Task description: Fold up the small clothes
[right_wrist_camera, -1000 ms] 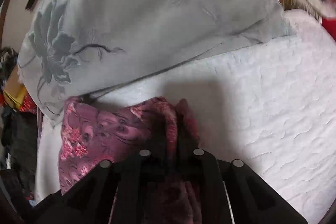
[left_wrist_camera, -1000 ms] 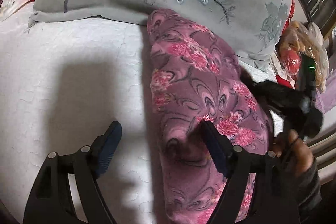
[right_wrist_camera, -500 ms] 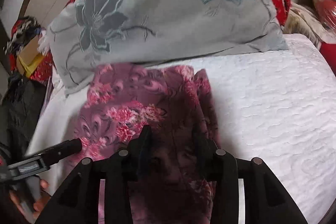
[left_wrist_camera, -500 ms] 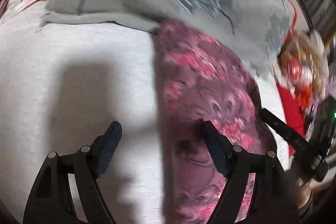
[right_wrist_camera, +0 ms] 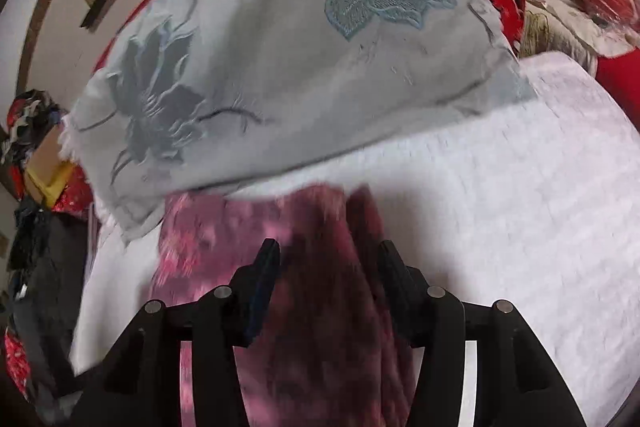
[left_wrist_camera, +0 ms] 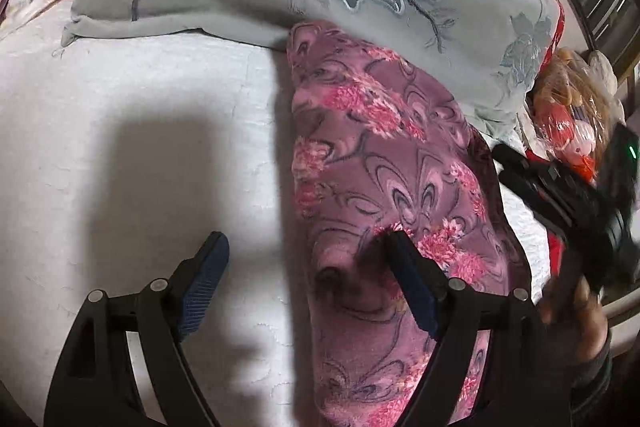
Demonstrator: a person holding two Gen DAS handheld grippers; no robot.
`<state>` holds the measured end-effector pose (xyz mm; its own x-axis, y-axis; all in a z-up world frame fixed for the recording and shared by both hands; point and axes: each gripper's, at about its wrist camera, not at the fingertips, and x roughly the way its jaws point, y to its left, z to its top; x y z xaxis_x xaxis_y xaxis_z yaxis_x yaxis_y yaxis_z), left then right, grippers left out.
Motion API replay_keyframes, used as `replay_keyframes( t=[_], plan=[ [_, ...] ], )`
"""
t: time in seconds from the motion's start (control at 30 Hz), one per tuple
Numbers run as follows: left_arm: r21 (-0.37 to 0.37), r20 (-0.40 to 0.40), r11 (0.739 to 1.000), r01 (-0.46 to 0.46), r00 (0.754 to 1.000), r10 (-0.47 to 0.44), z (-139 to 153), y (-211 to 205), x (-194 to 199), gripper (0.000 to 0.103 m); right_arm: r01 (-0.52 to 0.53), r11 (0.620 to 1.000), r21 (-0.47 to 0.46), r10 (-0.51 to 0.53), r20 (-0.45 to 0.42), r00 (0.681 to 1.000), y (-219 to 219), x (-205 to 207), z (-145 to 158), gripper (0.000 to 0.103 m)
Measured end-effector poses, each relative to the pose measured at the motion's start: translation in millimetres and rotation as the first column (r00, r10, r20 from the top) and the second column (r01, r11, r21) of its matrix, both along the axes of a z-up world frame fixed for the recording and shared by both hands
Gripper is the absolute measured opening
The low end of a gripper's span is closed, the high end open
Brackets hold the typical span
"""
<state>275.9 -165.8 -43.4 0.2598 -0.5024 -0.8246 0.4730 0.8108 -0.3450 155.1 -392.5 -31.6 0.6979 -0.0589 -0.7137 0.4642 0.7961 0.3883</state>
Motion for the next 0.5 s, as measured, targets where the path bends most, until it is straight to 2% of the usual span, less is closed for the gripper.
replay_keyframes(
  t=[0.03,0.1,0.13,0.17,0.23,0.3,0.33,0.37,0.43,0.5],
  plan=[
    [-0.004,-0.002,1.000,-0.001,1.000,0.001,-1,0,1,0.082,0.002,1.000,-0.003,-0.002,-0.007,1.000,-3,8,-2,0.049],
    [-0.009,-0.006,1.000,-0.002,1.000,0.001,-3,-1,2,0.082,0.001,1.000,0.004,-0.001,-0.027,1.000,-8,23,-10,0.031],
    [-0.011,-0.008,1.000,0.000,1.000,0.000,-3,-2,4,0.083,-0.006,1.000,0.008,0.006,-0.051,0.999,-10,30,-16,0.012],
    [-0.015,-0.010,1.000,0.003,1.000,-0.003,-4,-2,5,0.083,-0.008,1.000,0.000,0.008,-0.102,0.995,-13,37,-25,0.008],
    [-0.016,-0.010,1.000,0.007,1.000,-0.007,-4,-3,5,0.083,0.023,0.999,0.035,-0.020,-0.091,0.996,-24,37,-31,0.005],
    [-0.018,-0.014,1.000,0.006,1.000,-0.007,-3,0,6,0.083,0.122,0.989,0.085,-0.113,-0.101,0.988,-40,28,-34,0.005],
    [-0.023,-0.020,1.000,0.004,1.000,-0.005,-3,2,6,0.083,0.178,0.978,0.108,-0.165,-0.123,0.979,-50,21,-36,0.007],
    [-0.030,-0.030,1.000,0.002,1.000,-0.003,-2,3,7,0.083,0.213,0.959,0.185,-0.195,-0.108,0.975,-63,7,-39,0.011],
    [-0.048,-0.044,0.999,-0.010,0.999,0.008,0,7,10,0.083,0.144,0.947,0.288,-0.146,-0.016,0.989,-66,-10,-37,0.012],
    [-0.062,-0.057,0.998,-0.023,0.998,0.019,0,10,13,0.083,0.018,0.943,0.332,-0.042,0.065,0.997,-54,-26,-31,0.023]
  ],
)
